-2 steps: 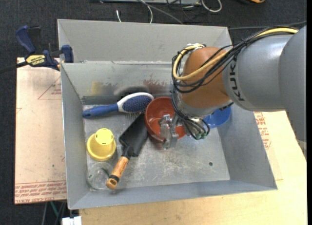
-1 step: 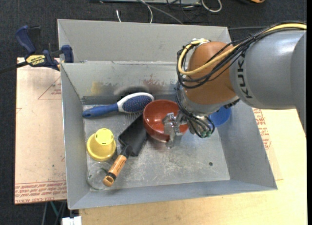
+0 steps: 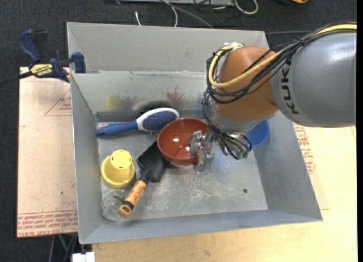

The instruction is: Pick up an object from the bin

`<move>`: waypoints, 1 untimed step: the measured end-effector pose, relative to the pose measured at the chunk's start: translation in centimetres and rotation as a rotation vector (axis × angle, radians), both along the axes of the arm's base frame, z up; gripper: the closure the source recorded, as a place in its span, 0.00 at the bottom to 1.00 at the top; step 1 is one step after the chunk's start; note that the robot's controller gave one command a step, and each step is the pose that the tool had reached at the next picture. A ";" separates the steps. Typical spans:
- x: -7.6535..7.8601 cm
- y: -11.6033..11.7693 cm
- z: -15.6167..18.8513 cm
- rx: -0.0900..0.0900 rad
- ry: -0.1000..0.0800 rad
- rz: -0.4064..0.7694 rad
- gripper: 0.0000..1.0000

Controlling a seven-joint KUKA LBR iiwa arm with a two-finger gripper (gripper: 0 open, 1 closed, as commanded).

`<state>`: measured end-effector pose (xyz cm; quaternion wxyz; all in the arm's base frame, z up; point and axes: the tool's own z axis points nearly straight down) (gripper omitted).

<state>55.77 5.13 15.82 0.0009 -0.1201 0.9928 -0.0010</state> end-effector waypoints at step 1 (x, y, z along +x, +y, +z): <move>-0.1 0.1 -0.9 0.000 0.005 0.017 1.00</move>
Offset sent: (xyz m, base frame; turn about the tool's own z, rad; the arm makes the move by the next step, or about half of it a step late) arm 0.0231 0.0256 0.0090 -0.0113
